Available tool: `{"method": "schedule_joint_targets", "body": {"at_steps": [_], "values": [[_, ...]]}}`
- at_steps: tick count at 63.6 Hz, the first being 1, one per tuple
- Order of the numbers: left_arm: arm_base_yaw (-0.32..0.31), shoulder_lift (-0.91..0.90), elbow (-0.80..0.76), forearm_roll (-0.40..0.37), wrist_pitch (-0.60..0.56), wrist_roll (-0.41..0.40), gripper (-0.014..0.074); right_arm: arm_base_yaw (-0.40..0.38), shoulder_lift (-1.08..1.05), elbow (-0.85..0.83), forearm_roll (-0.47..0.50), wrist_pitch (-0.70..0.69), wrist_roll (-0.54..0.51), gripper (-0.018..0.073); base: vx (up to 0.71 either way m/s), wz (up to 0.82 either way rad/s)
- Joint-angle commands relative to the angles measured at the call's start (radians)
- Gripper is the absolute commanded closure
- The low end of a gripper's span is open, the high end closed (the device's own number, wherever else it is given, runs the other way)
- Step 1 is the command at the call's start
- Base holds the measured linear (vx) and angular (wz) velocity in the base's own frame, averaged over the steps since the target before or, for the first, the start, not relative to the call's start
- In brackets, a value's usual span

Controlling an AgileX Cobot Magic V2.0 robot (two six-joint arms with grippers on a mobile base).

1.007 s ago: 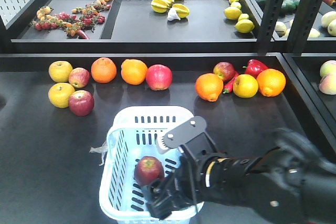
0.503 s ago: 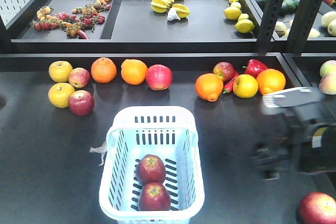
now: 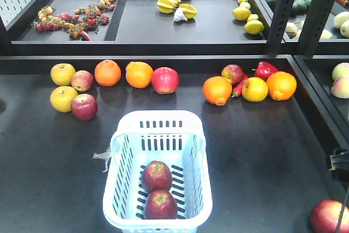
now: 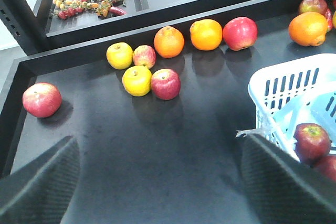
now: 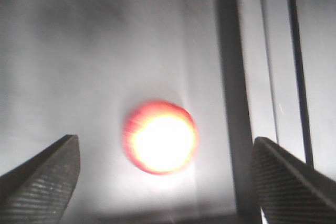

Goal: Pick three apples into basket with both arms
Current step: 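Move the right gripper to a third red apple and grasp it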

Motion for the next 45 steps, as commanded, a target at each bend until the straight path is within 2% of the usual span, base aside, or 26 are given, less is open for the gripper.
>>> {"method": "schedule_joint_targets", "body": {"at_steps": [1, 45], "values": [[-0.001, 0.007, -0.022, 0.027, -0.062, -0.012, 0.0004, -0.023, 0.027, -0.026, -0.002, -0.026, -0.003, -0.0057, 0.0, 0.0], [-0.001, 0.007, -0.022, 0.027, -0.062, -0.012, 0.0004, -0.022, 0.295, -0.026, 0.013, -0.065, -0.003, -0.0045, 0.0, 0.0]]}}
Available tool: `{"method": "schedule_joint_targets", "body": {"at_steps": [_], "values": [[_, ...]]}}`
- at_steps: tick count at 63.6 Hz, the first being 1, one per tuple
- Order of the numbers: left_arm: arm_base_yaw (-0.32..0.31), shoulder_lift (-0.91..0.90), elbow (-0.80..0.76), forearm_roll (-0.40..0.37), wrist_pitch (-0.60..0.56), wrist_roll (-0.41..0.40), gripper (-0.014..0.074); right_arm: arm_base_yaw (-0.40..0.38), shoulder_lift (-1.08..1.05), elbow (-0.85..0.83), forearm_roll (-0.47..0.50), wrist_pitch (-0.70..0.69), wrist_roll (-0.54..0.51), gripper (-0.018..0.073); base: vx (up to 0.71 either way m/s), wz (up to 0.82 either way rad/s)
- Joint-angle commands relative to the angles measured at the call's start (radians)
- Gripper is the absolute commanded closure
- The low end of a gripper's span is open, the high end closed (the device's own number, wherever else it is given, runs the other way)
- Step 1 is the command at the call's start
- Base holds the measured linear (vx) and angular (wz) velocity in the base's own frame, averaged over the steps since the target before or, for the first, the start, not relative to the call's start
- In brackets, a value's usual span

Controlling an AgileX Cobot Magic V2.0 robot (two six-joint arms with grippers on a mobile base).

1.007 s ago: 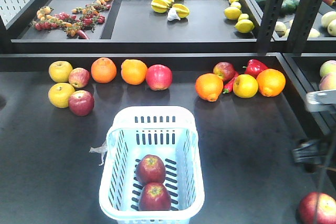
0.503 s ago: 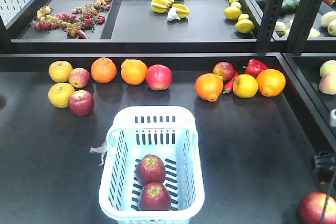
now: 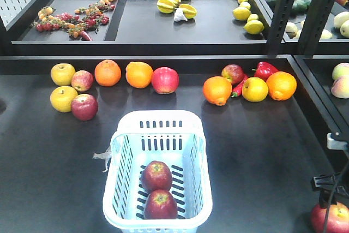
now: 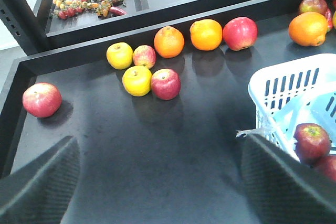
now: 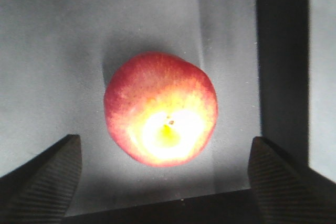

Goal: Pick three apples into basket with both arms
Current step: 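Move the right gripper to a third red apple and grasp it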

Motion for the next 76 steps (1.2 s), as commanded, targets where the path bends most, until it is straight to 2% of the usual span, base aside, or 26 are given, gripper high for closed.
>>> {"method": "schedule_joint_targets", "body": {"at_steps": [1, 61, 68, 76], "values": [[-0.001, 0.007, -0.022, 0.027, -0.062, -0.012, 0.0004, -0.007, -0.001, -0.025, -0.003, -0.035, -0.004, -0.0044, 0.0, 0.0], [-0.001, 0.007, -0.022, 0.027, -0.062, -0.012, 0.0004, -0.007, 0.238, -0.025, 0.028, -0.118, -0.004, -0.0029, 0.0, 0.0], [-0.001, 0.007, -0.022, 0.027, -0.062, -0.012, 0.0004, -0.007, 0.238, -0.025, 0.028, -0.111, -0.004, 0.0022, 0.0, 0.0], [-0.001, 0.007, -0.022, 0.027, -0.062, -0.012, 0.0004, -0.007, 0.237, -0.025, 0.033, -0.099, 0.002, 0.014, 0.0, 0.0]]}}
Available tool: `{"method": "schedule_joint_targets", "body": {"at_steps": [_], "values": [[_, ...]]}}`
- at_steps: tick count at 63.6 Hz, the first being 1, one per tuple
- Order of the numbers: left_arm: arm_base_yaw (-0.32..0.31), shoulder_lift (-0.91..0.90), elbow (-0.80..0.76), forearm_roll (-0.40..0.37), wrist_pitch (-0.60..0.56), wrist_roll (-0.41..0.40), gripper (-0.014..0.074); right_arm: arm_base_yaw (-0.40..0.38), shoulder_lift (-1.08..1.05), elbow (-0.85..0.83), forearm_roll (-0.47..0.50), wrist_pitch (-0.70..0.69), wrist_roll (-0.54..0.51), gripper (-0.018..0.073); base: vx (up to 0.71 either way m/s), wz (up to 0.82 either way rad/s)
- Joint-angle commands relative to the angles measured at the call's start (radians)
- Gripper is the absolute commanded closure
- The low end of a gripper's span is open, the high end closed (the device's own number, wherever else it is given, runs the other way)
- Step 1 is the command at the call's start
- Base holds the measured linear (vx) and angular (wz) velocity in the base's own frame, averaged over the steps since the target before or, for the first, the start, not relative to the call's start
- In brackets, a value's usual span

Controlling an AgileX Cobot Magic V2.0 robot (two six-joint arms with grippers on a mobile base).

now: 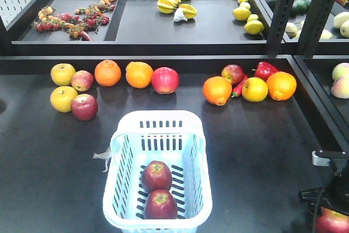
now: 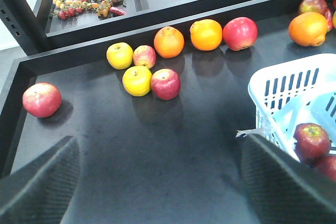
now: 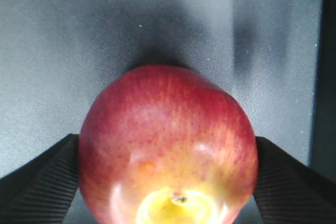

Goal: Pick three apples into basket with both arms
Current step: 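Move the right gripper to a third red apple and grasp it, then carry the third red apple into the basket and open the right gripper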

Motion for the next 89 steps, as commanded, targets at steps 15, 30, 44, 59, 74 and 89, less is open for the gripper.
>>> {"method": "schedule_joint_targets", "body": {"at_steps": [15, 30, 44, 59, 74, 89], "values": [[-0.001, 0.007, -0.022, 0.027, -0.062, -0.012, 0.0004, -0.007, -0.094, -0.008, 0.099, 0.022, -0.009, 0.0241, 0.0, 0.0], [-0.001, 0.007, -0.022, 0.027, -0.062, -0.012, 0.0004, 0.003, -0.301, -0.008, 0.107, 0.063, -0.011, 0.0241, 0.0, 0.0], [-0.001, 0.007, -0.022, 0.027, -0.062, -0.012, 0.0004, 0.163, -0.546, -0.008, 0.117, 0.156, -0.021, 0.0241, 0.0, 0.0], [-0.001, 0.007, -0.022, 0.027, -0.062, -0.012, 0.0004, 0.521, -0.734, -0.008, 0.279, 0.113, -0.021, 0.0241, 0.0, 0.0], [-0.001, 0.007, -0.022, 0.027, -0.062, -0.012, 0.0004, 0.845, -0.73, -0.008, 0.376, -0.147, -0.021, 0.0241, 0.0, 0.0], [-0.001, 0.007, -0.022, 0.027, -0.062, -0.012, 0.0004, 0.95, -0.553, -0.022, 0.389, -0.336, -0.004, 0.024, 0.0, 0.0]]}}
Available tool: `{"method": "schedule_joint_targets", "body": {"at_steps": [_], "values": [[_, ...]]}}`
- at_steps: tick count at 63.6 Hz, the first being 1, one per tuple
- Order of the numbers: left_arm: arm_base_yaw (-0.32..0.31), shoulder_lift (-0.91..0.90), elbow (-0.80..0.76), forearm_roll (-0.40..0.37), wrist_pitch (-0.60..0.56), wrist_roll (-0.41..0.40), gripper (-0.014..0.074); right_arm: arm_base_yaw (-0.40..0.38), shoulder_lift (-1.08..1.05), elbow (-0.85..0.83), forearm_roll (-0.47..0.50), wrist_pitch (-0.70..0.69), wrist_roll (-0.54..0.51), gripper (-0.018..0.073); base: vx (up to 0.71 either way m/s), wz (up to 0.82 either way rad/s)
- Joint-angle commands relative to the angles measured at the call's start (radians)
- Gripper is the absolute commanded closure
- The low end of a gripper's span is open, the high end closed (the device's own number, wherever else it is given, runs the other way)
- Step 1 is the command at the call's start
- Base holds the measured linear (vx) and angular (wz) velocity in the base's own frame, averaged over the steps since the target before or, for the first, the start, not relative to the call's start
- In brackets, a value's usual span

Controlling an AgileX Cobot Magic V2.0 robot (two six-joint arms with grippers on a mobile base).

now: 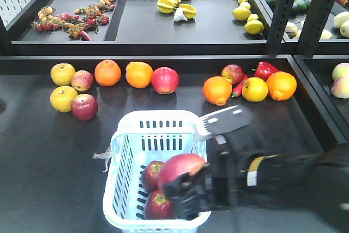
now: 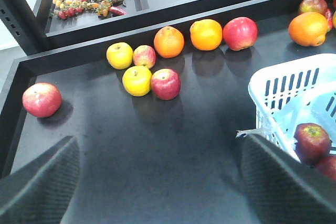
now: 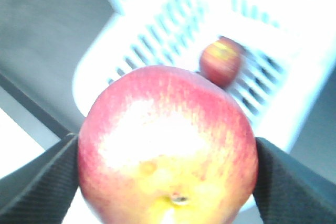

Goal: Pick three apples into basket with both arms
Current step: 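Carry the third red apple into the basket and open the right gripper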

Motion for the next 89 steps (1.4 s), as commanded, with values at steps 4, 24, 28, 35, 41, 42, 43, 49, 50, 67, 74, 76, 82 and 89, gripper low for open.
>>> {"method": "schedule_joint_targets", "body": {"at_steps": [4, 24, 28, 35, 41, 42, 43, 49, 50, 67, 74, 76, 82, 89], "values": [[-0.001, 0.007, -0.022, 0.027, -0.062, -0.012, 0.0004, 0.015, 0.09, -0.063, 0.034, -0.121, 0.002, 0.0236, 0.0, 0.0], [-0.001, 0.007, -0.022, 0.027, -0.062, -0.012, 0.0004, 0.015, 0.215, -0.198, 0.031, -0.063, 0.002, 0.0041, 0.0, 0.0], [-0.001, 0.007, -0.022, 0.027, -0.062, -0.012, 0.0004, 0.014, 0.215, -0.203, 0.025, -0.059, 0.001, -0.0016, 0.0, 0.0], [-0.001, 0.007, -0.022, 0.027, -0.062, -0.012, 0.0004, 0.013, 0.215, -0.203, 0.023, -0.042, -0.002, -0.0076, 0.0, 0.0], [-0.001, 0.007, -0.022, 0.027, -0.062, -0.012, 0.0004, 0.013, 0.215, -0.203, 0.02, -0.018, -0.002, -0.0085, 0.0, 0.0], [-0.001, 0.007, -0.022, 0.027, -0.062, -0.012, 0.0004, 0.013, 0.215, -0.203, 0.02, -0.015, -0.002, -0.0085, 0.0, 0.0], [-0.001, 0.007, -0.022, 0.027, -0.062, -0.012, 0.0004, 0.013, 0.215, -0.203, 0.02, -0.011, -0.002, -0.0085, 0.0, 0.0], [-0.001, 0.007, -0.022, 0.027, -0.062, -0.012, 0.0004, 0.013, 0.213, -0.203, 0.013, 0.015, -0.002, -0.0077, 0.0, 0.0], [-0.001, 0.007, -0.022, 0.027, -0.062, -0.012, 0.0004, 0.013, 0.212, -0.203, 0.008, 0.018, -0.002, -0.0075, 0.0, 0.0], [-0.001, 0.007, -0.022, 0.027, -0.062, -0.012, 0.0004, 0.012, 0.106, -0.203, -0.163, 0.173, 0.055, -0.0036, 0.0, 0.0], [-0.001, 0.007, -0.022, 0.027, -0.062, -0.012, 0.0004, 0.012, 0.036, -0.203, -0.331, 0.261, 0.165, -0.0029, 0.0, 0.0], [-0.001, 0.007, -0.022, 0.027, -0.062, -0.012, 0.0004, 0.012, 0.012, -0.203, -0.393, 0.295, 0.209, -0.0029, 0.0, 0.0], [-0.001, 0.007, -0.022, 0.027, -0.062, -0.012, 0.0004, 0.012, -0.053, -0.203, -0.543, 0.393, 0.315, -0.0029, 0.0, 0.0], [-0.001, 0.007, -0.022, 0.027, -0.062, -0.012, 0.0004, 0.012, -0.135, -0.203, -0.656, 0.501, 0.396, -0.0029, 0.0, 0.0]]}}
